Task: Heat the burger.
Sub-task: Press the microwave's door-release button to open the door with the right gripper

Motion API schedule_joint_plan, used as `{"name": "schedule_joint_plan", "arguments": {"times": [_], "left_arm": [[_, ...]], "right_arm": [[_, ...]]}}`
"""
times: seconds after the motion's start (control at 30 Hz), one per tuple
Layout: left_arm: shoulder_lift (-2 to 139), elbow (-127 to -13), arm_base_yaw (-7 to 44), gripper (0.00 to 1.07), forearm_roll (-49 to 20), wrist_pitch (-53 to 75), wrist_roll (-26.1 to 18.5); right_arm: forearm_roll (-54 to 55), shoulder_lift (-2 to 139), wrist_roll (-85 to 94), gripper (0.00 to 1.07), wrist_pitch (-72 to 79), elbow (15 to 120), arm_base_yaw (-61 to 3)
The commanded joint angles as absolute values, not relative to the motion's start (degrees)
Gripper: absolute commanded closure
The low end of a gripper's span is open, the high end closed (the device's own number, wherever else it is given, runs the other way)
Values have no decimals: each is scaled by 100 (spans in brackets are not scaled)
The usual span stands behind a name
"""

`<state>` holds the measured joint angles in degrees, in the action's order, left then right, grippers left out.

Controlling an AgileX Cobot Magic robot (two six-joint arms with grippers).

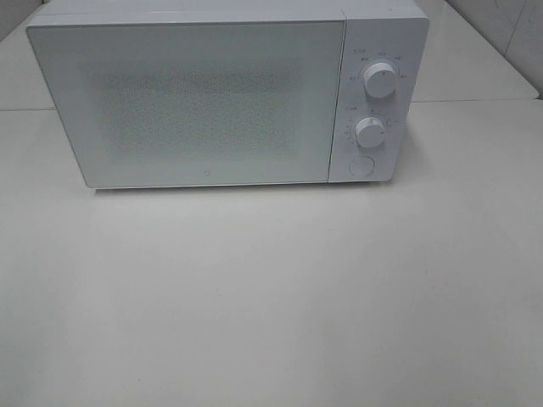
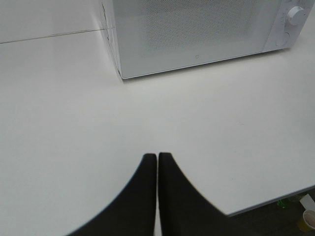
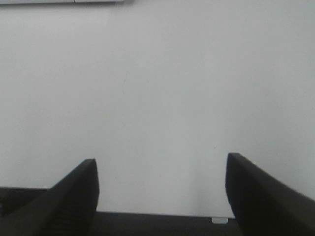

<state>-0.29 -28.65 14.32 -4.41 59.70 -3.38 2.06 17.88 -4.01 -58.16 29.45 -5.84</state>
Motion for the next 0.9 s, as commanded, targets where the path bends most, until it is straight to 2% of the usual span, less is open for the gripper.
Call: {"name": "schedule_joint_plan", "arguments": {"times": [0.03,0.37,0.9], "left_arm": [[-126,-2853,1415,107,-498,5913,-332],[-126,-2853,1415,107,-498,5913,-332],[-115,-2853,1415,107,-510,5913,-327]], "right_arm": [[138,1507,-309,42,-5695,2928,-647],[92,-218,-223,42,-5701,2928,-665],[0,-155,-183,44,-5667,2905,-665]]}}
